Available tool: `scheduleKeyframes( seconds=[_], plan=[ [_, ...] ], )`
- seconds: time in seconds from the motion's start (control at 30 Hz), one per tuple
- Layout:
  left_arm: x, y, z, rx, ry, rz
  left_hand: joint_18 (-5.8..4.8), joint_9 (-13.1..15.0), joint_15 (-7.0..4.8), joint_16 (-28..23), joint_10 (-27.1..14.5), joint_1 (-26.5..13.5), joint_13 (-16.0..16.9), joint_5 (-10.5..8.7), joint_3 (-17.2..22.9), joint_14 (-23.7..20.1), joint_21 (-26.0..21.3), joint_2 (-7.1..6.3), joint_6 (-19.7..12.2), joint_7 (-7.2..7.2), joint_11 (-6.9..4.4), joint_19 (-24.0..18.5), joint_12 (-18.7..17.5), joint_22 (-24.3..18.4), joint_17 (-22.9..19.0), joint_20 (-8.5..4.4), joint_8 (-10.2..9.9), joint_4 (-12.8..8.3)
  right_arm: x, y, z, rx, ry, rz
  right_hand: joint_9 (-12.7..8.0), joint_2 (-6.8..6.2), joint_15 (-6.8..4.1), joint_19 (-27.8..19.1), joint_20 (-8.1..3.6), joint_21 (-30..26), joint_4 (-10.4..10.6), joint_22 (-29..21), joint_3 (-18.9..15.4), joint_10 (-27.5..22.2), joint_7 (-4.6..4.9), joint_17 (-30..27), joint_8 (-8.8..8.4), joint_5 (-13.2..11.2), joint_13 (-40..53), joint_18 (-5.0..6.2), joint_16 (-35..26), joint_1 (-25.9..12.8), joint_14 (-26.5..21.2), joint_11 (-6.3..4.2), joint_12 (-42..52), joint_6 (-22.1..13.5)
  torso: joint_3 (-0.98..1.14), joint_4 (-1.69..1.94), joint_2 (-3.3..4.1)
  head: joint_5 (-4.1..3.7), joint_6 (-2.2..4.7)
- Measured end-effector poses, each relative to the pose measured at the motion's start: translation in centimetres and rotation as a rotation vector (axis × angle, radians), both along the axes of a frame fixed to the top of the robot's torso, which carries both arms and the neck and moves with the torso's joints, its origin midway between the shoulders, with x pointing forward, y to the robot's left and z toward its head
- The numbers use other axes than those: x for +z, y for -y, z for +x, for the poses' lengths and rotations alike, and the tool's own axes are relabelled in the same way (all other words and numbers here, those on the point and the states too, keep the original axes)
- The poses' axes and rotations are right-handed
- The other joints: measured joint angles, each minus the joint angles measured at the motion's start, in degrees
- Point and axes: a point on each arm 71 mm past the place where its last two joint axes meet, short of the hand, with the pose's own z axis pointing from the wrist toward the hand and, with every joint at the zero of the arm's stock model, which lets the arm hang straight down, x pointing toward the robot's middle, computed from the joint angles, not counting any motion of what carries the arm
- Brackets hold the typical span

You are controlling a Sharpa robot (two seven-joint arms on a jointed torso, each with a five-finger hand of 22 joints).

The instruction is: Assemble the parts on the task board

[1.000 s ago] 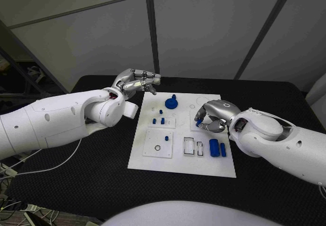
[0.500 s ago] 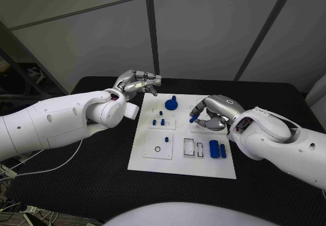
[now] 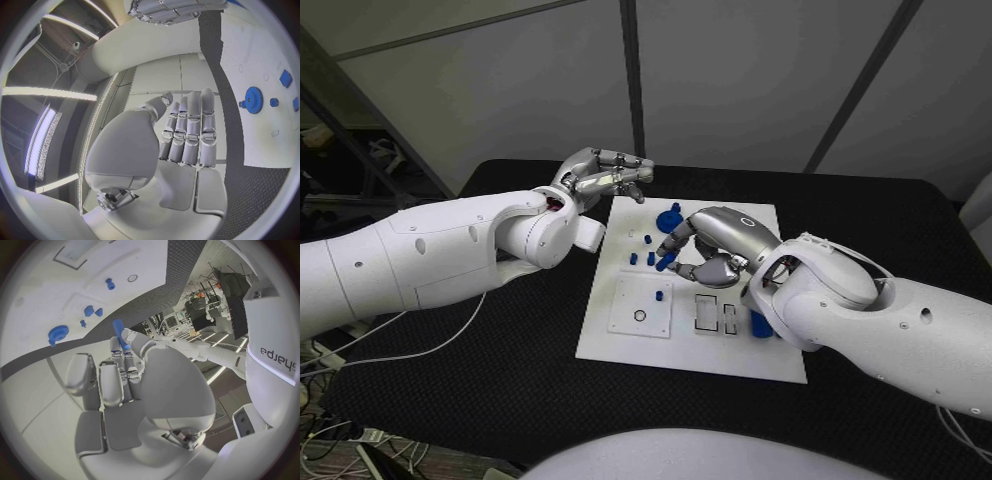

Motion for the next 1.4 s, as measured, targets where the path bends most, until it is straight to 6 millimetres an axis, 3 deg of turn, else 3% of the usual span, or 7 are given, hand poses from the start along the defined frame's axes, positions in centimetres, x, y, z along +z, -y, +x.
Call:
scheduleKeyframes(
  seconds=[0.4, 0.67, 1.4],
  plan=[
    [0.0, 0.3, 0.0, -0.005, 0.000, -0.002, 0.00, 0.00, 0.00, 0.00, 0.00, 0.00, -0.01, 0.00, 0.00, 0.00, 0.00, 0.00, 0.00, 0.00, 0.00, 0.00, 0.00, 0.00, 0.00, 0.00, 0.00, 0.00, -3.4, -3.0, -1.6, 0.082, -0.091, -0.029, 0.03, -0.01, 0.00, 0.00, 0.00, 0.00, 0.01, 0.00, -0.02, -0.11, 0.15, -0.01, -0.22, 0.11, 0.01, 0.00, 0.20, 0.00, 0.00, 0.10, -0.01, -0.17, 0.01, 0.02, 0.01, 0.70, -0.36],
    [0.0, 0.4, 0.1, -0.008, 0.000, -0.003, 0.00, 0.00, 0.00, 0.00, 0.00, 0.00, -0.01, 0.00, 0.00, 0.00, 0.00, 0.00, 0.00, 0.00, 0.00, 0.00, 0.00, 0.01, -0.04, 0.00, 0.00, 0.00, -4.8, -3.4, -1.8, 0.094, -0.124, -0.057, 0.02, -0.02, 0.00, 0.00, 0.00, 0.00, 0.01, -0.01, -0.03, -0.11, 0.21, -0.01, -0.37, 0.11, 0.04, 0.00, 0.20, 0.00, 0.00, 0.11, -0.24, -0.30, 0.05, -0.02, 0.02, 1.13, -0.76],
    [0.0, 0.4, 0.1, -0.007, 0.000, -0.003, 0.00, 0.00, 0.00, 0.00, 0.01, 0.00, -0.02, 0.00, 0.00, 0.00, 0.00, 0.00, 0.00, 0.00, -0.01, 0.00, 0.00, 0.02, -0.03, 0.00, 0.00, 0.00, -6.4, -3.8, -1.8, 0.114, -0.145, -0.131, 0.04, -0.04, 0.00, 0.00, 0.00, 0.00, 0.01, -0.02, -0.05, -0.22, 0.23, 0.08, -0.15, 0.33, -0.01, 0.00, 0.19, -0.02, 0.00, 0.21, -0.46, -0.69, 0.02, -0.05, 0.01, 1.67, -1.68]
  ],
)
